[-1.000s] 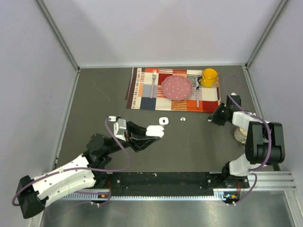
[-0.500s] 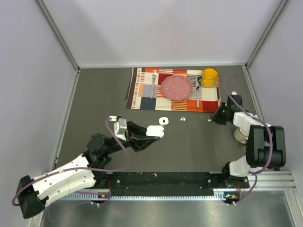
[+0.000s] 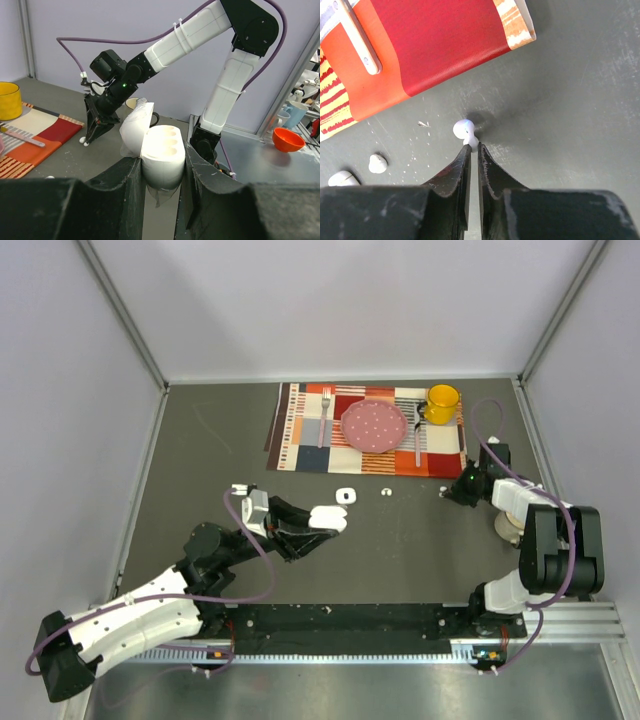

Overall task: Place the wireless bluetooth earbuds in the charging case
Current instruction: Pick up the right earbud from the center of the board.

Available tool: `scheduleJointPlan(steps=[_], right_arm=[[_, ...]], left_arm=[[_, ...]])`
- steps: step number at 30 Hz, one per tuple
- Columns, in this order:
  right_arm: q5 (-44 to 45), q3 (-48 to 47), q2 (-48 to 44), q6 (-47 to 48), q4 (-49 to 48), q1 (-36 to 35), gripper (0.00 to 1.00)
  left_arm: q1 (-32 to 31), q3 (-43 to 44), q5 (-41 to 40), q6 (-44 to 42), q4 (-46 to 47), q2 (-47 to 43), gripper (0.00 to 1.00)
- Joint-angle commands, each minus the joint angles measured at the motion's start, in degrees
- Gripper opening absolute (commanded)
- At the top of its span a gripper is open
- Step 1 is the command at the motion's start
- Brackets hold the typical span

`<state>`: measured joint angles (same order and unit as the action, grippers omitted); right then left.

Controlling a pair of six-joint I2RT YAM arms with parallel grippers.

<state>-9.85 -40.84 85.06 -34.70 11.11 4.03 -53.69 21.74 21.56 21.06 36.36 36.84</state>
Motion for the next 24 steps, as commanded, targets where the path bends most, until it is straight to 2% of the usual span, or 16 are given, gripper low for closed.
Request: scheduleJointPlan(steps=[1, 12, 24], right_arm=[[-0.08, 0.06, -0.94, 0.16, -1.45, 0.45, 0.05], [0.09, -1.43, 0.37, 0.69, -1.97, 0.45, 0.14], [0.27, -1.61, 0.55, 1.39, -2.06, 0.45, 0.10]], left_arm=[[-0.10, 1.20, -0.20, 0.39, 1.96, -0.89, 0.00], [-0.19, 1.38, -0.29, 0.47, 1.96, -0.63, 0.00], [-0.10, 1.64, -0.29, 0.74, 1.96, 0.07, 0.00]])
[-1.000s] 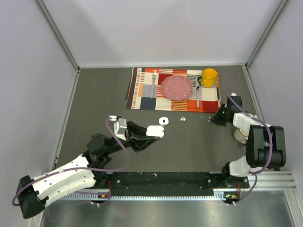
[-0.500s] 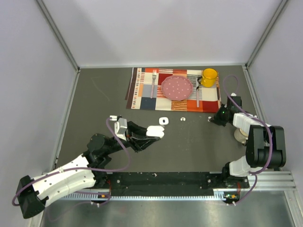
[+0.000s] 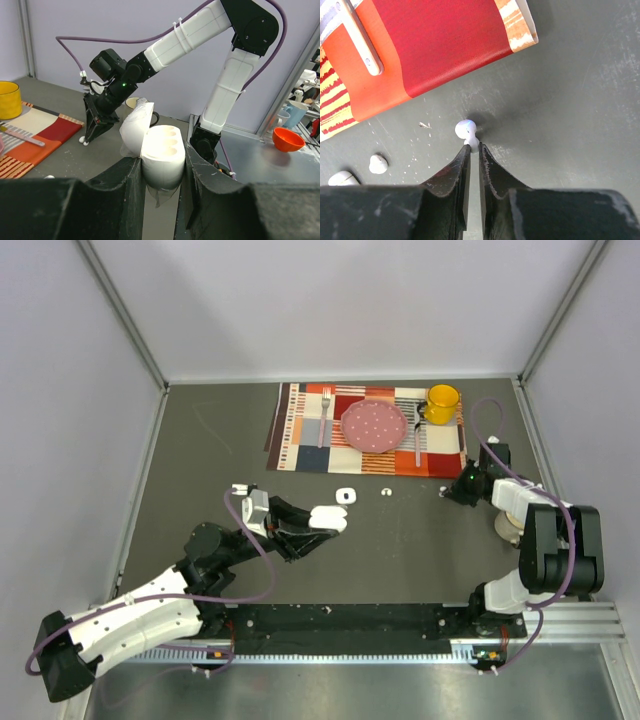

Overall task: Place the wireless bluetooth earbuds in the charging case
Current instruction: Pick up the right earbud from the center of the board, then insert the right earbud into the right side groove of the charging case.

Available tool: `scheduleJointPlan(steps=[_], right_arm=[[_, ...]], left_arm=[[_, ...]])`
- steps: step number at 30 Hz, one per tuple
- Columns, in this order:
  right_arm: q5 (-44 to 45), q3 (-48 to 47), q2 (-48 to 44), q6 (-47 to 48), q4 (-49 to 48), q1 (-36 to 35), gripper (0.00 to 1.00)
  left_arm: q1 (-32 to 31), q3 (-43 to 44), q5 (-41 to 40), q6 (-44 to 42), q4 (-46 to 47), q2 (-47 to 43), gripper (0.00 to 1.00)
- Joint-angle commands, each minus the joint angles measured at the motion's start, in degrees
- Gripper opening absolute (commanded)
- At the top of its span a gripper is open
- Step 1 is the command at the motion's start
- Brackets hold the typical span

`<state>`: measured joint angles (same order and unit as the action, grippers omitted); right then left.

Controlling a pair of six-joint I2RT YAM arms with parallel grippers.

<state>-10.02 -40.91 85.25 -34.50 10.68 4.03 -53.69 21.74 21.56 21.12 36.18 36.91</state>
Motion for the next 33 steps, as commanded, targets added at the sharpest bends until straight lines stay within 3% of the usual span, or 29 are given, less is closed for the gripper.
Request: scheduleJointPlan(steps=[1, 5, 6, 12, 24, 33], right_arm=[[0.44, -1.55, 0.35, 1.28, -1.71, 0.45, 0.10], [0.27, -1.63, -0.09, 2.59, -1.98, 0.45, 0.05], [0.00, -1.63, -0.35, 3.03, -2.06, 0.45, 0.00], [-4.91, -1.02, -5.26, 5.23, -3.29, 0.45, 0.00], [-25.82, -2.42, -23.62, 10.15, -3.56, 0.45, 0.00], [-42.26, -9.70, -30.49, 12.08, -0.67, -3.40, 0.00]], left_arm=[[-0.10, 1.64, -0.21, 0.76, 2.14, 0.18, 0.00], [-0.10, 1.64, -0.03, 0.67, 2.31, 0.10, 0.00], [-0.10, 1.64, 0.06, 0.41, 2.49, 0.10, 0.00], [-0.10, 1.55, 0.15, -0.03, 2.93, 0.62, 0.00], [-0.10, 1.55, 1.11, -1.00, 2.49, 0.54, 0.00], [-0.10, 1.47, 1.29, -1.70, 1.96, 0.53, 0.00]])
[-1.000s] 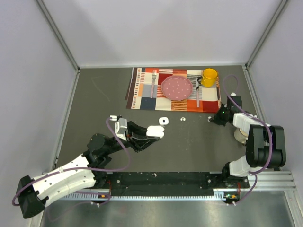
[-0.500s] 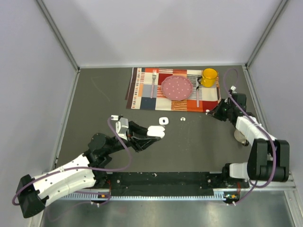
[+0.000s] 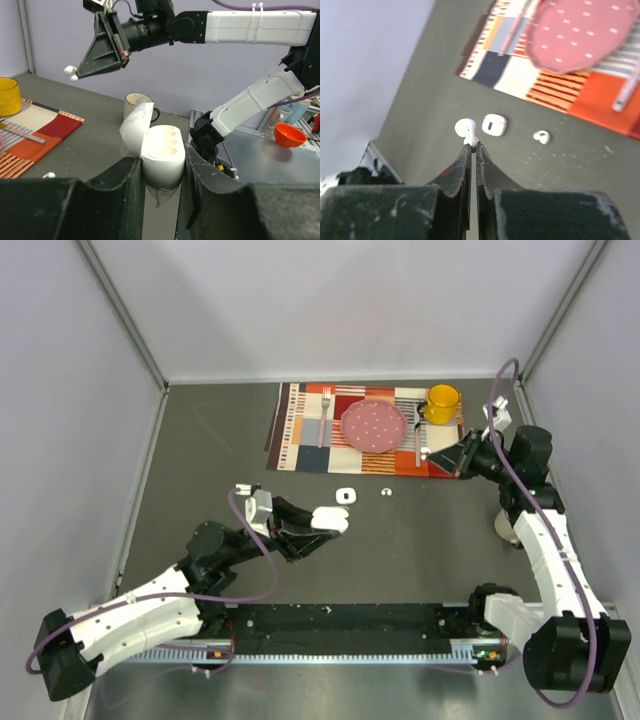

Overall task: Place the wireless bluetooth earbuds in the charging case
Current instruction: Insert the right earbud into the right side groove of the charging case.

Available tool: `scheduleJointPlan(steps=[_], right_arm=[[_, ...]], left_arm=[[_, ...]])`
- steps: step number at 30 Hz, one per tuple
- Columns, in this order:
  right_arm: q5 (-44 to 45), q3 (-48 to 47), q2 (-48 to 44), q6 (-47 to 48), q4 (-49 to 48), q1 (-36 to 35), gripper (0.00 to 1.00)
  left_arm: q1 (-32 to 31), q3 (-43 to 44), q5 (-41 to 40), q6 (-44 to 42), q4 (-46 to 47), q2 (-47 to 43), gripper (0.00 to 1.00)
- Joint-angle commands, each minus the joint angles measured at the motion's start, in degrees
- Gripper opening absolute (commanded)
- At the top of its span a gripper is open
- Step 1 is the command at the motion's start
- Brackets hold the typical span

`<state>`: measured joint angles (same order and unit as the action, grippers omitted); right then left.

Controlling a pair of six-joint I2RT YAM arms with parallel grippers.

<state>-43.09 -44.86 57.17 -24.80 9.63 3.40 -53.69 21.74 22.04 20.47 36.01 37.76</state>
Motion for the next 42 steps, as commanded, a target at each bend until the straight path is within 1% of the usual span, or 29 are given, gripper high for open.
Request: scheduleJointPlan(steps=[1, 3, 4, 7, 13, 18, 22, 25, 26, 27, 29, 30, 31, 32, 33, 37, 42], right_arm=[[-9.64, -6.81, -2.50, 4.04, 1.52, -3.13, 0.00], [-9.99, -10.05, -2.85, 6.07, 5.72, -7.68, 0.00], [-10.17, -11.20, -3.02, 8.08, 6.80, -8.75, 0.00], [-11.31, -14.46, -3.90, 9.67, 9.79, -10.77, 0.00], [-17.81, -19.82, -6.01, 11.00, 14.27, -12.01, 0.00], [-22.73, -23.95, -6.72, 13.10, 19.11, -14.03, 0.00], [-24.32, -25.36, -6.81, 14.42, 22.09, -15.26, 0.00], [-24.50, -27.03, -5.67, 17.05, 26.74, -17.36, 0.00], [-23.97, -28.25, -5.40, 18.02, 28.15, -18.42, 0.00], [-21.71, -28.96, -4.79, 20.20, 31.73, -21.30, 0.00], [-18.01, -31.24, -3.13, 22.59, 35.26, -24.74, 0.00], [-13.90, -31.86, -2.51, 24.34, 37.98, -28.58, 0.00], [-12.38, -32.39, -1.89, 24.53, 39.14, -30.02, 0.00], [-10.11, -33.26, -0.75, 25.23, 39.85, -31.60, 0.00], [-9.65, -33.36, -0.39, 26.37, 39.94, -32.48, 0.00], [-8.33, -33.54, 0.23, 26.20, 39.86, -36.52, 0.00], [-3.32, -35.38, 1.54, 25.59, 39.68, -41.36, 0.00]], left_arm=[[-0.18, 1.55, 0.98, -1.13, 2.14, -0.32, 0.00], [-0.10, 1.64, 1.16, -1.13, 1.96, -0.32, 0.00], [-0.18, 1.64, 1.25, -1.22, 1.61, -0.40, 0.00], [-0.18, 1.64, 1.34, -1.48, 1.08, -0.93, 0.00], [-0.19, 1.38, 1.86, -3.15, 0.82, -1.55, 0.00], [-0.10, 1.03, 3.53, -6.84, 2.22, -1.81, 0.00], [-0.18, 0.50, 4.06, -8.60, 3.98, -1.81, 0.00], [-0.10, 0.41, 4.06, -8.96, 4.86, -1.72, 0.00], [-0.10, 0.41, 4.15, -8.96, 5.12, -1.64, 0.00], [-0.10, 0.32, 4.15, -8.96, 5.30, -1.46, 0.00], [-0.19, 0.32, 4.41, -8.96, 5.91, -0.94, 0.00], [-0.10, 0.41, 4.59, -8.96, 6.18, -0.84, 0.00], [-0.10, 0.50, 4.59, -8.78, 6.44, -0.50, 0.00], [-0.10, 0.50, 4.76, -8.78, 6.62, -0.32, 0.00], [-0.18, 0.59, 4.76, -8.69, 6.70, -0.14, 0.00], [-0.19, 0.85, 4.85, -8.69, 6.71, 0.47, 0.00], [-0.19, 1.11, 5.46, -8.43, 6.97, 1.26, 0.00]])
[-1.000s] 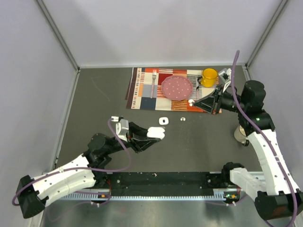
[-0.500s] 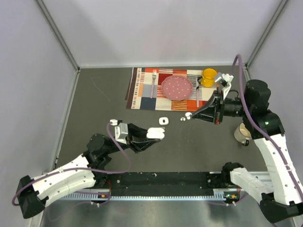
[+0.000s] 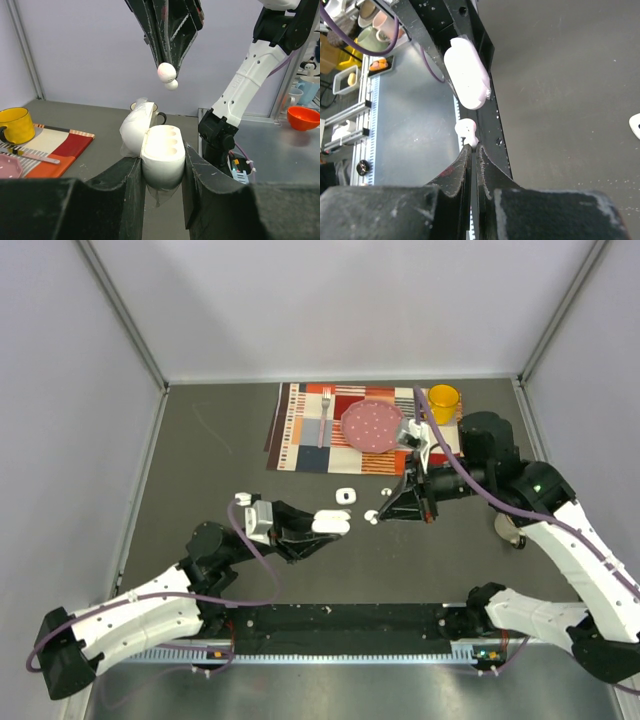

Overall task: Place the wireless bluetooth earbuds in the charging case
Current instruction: Insert the right earbud into the right side groove of the charging case.

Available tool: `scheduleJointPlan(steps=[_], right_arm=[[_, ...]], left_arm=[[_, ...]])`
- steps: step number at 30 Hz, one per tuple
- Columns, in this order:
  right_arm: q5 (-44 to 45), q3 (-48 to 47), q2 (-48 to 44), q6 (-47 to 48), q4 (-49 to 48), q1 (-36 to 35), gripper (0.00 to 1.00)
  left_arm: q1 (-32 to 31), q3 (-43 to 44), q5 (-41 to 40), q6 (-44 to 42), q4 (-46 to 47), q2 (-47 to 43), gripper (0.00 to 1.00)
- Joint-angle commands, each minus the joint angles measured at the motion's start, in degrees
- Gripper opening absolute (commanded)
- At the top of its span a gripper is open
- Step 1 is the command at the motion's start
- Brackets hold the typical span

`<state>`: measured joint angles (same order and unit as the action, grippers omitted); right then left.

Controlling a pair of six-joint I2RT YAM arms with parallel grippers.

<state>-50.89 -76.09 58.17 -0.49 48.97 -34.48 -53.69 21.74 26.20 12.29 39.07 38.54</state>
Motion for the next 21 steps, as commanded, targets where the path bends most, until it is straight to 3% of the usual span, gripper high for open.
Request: scheduleJointPlan(steps=[1, 13, 21], right_arm=[[5.44, -4.50, 0.80, 1.20, 0.42, -4.10, 0.00], [11.78, -7.40, 5.98, 1.46, -0.19, -13.94, 0.00], [14.95, -8.54, 7.92, 2.51, -0.45, -16.76, 0.00]], left_arm=[[-0.19, 1.20, 1.23, -0.08, 3.91, 0.74, 0.00], [-0.27, 1.20, 1.93, 1.06, 4.61, 1.45, 0.00], [-0.19, 1.12, 3.07, 1.33, 4.61, 1.62, 0.00]])
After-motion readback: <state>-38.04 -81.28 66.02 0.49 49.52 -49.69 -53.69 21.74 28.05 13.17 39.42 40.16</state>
